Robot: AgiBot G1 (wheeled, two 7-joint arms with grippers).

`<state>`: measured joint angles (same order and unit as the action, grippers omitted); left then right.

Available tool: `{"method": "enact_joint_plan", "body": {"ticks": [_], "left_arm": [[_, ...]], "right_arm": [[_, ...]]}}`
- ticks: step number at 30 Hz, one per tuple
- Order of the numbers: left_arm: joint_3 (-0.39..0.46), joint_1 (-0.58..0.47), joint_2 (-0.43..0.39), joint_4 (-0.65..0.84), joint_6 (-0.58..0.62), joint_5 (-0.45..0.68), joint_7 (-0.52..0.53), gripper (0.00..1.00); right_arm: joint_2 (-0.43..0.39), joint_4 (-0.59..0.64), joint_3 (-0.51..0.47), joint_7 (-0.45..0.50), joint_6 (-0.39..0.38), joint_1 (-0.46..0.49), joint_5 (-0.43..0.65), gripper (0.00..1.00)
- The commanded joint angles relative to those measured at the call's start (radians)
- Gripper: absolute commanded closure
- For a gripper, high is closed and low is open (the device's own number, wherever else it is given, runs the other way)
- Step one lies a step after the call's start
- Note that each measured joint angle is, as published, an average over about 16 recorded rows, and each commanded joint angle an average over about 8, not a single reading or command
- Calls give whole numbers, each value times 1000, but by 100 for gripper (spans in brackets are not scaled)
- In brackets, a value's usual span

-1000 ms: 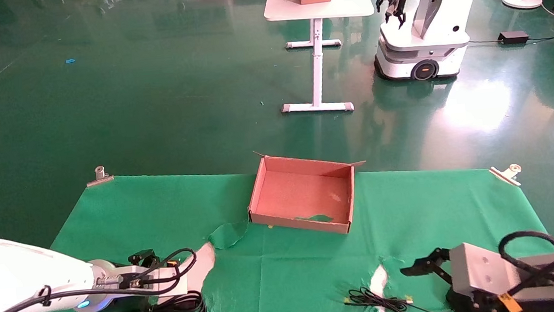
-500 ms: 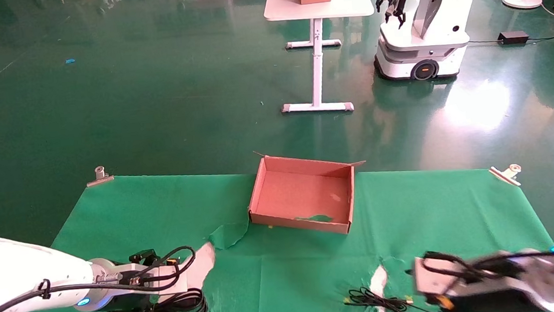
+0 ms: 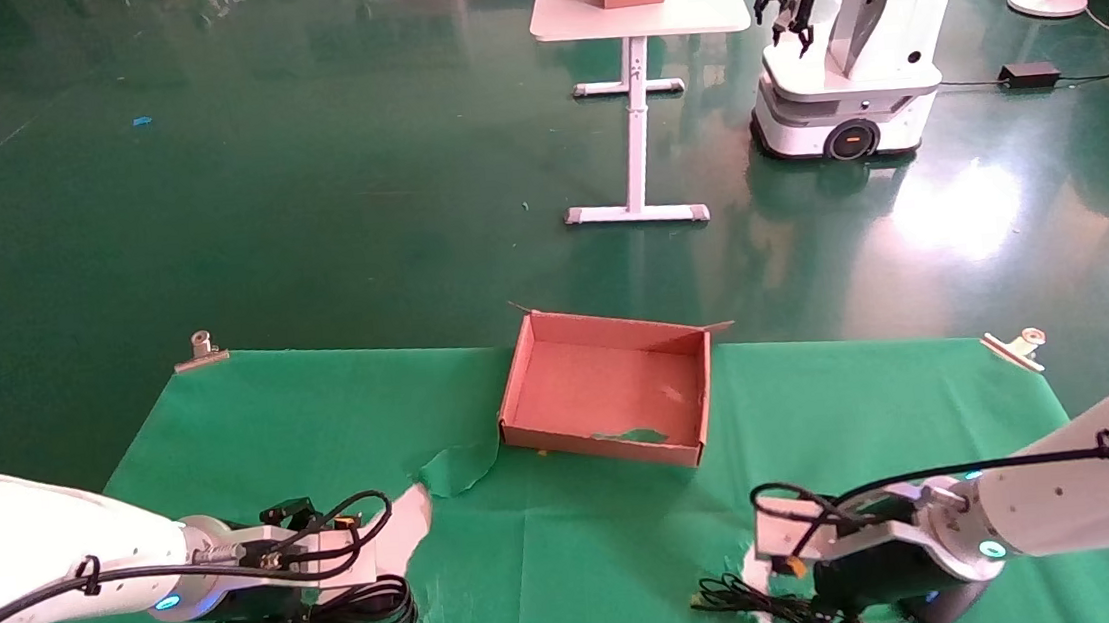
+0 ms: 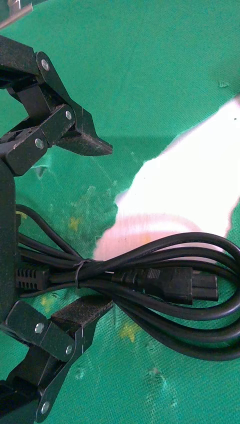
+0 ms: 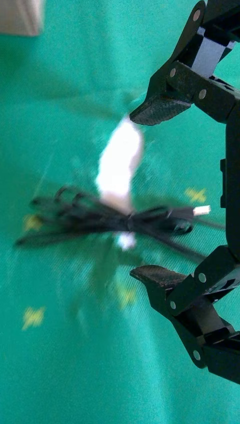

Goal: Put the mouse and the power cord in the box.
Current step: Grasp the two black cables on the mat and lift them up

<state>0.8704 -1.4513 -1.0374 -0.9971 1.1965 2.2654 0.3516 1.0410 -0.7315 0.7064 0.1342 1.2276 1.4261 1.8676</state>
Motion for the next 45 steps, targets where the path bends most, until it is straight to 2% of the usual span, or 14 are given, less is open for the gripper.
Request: {"method": "enact_joint_plan", "body": {"ticks": [1,4,6,7,45], "left_arm": [[0,0,0,0,0,0,0,61],[0,0,-1,1,-1,1,0,98],[0,0,-1,1,-1,0,0,100],[0,0,-1,1,-1,0,0,100],[-1,0,1,-1,0,-2,0,100]], "right_arm": [[18,45,3,-8,-12,8,7,29],[25,67,1,-7,-18,13,7,67],[26,73,0,-7,-20,15,6,92],[25,70,0,-7,-19,14,6,99],[11,27,2,-9,-8,5,2,100]]}}
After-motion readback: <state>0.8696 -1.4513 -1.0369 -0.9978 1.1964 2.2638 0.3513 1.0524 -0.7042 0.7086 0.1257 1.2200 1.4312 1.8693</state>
